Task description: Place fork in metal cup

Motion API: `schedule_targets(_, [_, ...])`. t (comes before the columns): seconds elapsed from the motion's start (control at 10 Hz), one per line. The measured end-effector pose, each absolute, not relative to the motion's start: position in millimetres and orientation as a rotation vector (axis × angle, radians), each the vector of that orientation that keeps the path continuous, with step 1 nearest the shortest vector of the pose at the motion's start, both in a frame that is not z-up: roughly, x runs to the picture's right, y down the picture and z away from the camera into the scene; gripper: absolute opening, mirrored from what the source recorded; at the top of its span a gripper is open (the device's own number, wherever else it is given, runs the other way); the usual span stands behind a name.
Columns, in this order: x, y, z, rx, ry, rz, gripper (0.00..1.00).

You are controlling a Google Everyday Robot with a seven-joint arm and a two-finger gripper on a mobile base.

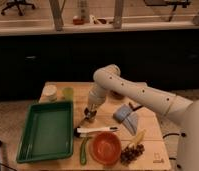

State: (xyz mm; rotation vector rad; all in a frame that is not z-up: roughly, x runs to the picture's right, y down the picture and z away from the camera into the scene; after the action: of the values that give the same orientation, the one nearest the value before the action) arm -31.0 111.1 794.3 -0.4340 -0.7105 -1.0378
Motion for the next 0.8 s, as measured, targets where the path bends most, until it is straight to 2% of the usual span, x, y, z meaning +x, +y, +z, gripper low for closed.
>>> schedule_targets(0.4, [-31.1,107.1,793.9,-0.423,-0.717,-1.046,0.02])
schedule_targets(0.5, [-30.7,105.7,794.5,-0.423,-0.721,-1.043,0.07])
schedule_targets(0.6, [-30.4,104.5,795.1,-0.425,-0.726,-1.041,0.17])
schedule_targets(0.7, [-30.7,103.2,795.9,-0.427,-0.73,-1.04,0.31])
schedule_targets(0.8, [-30.6,103.1,795.9,-0.431,-0.732,-1.041,0.39])
